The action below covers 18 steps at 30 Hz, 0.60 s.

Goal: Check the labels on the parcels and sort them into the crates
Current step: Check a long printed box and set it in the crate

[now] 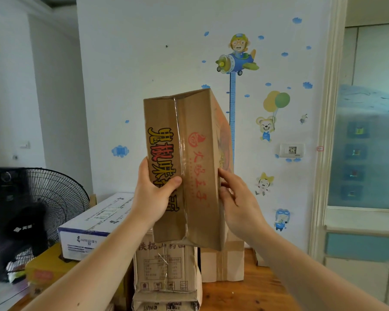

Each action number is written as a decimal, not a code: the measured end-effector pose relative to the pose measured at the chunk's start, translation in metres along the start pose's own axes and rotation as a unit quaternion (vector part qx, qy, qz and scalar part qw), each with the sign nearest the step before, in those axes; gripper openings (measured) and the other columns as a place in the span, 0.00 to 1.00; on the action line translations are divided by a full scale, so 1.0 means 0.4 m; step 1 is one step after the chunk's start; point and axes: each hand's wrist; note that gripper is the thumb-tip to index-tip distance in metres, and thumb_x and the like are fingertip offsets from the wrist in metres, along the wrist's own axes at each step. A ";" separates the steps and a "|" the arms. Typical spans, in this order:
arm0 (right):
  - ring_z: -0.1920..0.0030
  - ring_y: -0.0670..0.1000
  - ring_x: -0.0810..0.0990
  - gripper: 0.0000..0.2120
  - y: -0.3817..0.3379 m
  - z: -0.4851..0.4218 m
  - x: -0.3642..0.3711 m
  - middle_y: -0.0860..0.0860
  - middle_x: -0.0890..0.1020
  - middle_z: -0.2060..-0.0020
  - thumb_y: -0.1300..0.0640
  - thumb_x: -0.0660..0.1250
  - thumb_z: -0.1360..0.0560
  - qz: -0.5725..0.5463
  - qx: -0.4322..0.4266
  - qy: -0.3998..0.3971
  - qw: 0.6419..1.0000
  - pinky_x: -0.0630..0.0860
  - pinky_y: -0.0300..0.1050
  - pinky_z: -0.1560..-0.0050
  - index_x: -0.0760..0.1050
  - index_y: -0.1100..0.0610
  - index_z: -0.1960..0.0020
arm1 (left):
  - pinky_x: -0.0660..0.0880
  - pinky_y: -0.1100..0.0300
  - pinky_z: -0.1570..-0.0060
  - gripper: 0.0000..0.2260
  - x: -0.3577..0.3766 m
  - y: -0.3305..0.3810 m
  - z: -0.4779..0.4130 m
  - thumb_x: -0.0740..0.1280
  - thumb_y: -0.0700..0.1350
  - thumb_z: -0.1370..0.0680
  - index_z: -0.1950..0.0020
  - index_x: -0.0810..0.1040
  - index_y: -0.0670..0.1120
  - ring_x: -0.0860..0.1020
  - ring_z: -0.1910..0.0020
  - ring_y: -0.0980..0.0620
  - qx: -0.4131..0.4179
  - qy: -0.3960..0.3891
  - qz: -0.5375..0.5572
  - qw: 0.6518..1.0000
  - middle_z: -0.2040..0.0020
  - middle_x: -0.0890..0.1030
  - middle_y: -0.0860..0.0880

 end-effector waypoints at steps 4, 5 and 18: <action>0.29 0.45 0.66 0.21 0.003 -0.002 0.004 0.40 0.68 0.31 0.52 0.56 0.17 -0.004 0.009 -0.019 1.000 0.66 0.54 0.28 0.62 0.42 0.24 | 0.74 0.49 0.37 0.23 -0.013 -0.002 -0.001 0.73 0.41 0.26 0.41 0.69 0.64 0.79 0.43 0.60 -0.011 -0.001 0.014 1.000 0.44 0.81 0.58; 0.29 0.45 0.65 0.21 0.004 -0.001 0.004 0.39 0.68 0.30 0.51 0.56 0.17 -0.007 0.010 -0.023 1.000 0.65 0.53 0.27 0.61 0.41 0.24 | 0.74 0.50 0.37 0.23 -0.014 0.000 0.000 0.73 0.40 0.26 0.41 0.69 0.64 0.79 0.44 0.61 -0.013 -0.003 0.021 1.000 0.45 0.81 0.59; 0.24 0.47 0.59 0.25 0.036 -0.070 -0.008 0.46 0.63 0.24 0.49 0.55 0.17 0.032 0.042 -0.020 0.998 0.56 0.44 0.26 0.55 0.46 0.21 | 0.76 0.47 0.40 0.26 -0.065 -0.007 -0.034 0.74 0.44 0.28 0.34 0.68 0.55 0.81 0.43 0.49 -0.079 -0.044 0.104 0.990 0.44 0.83 0.49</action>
Point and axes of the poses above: each hand's wrist, its own z-axis away from the middle knuckle, its own x-axis out of the palm, y = z × x
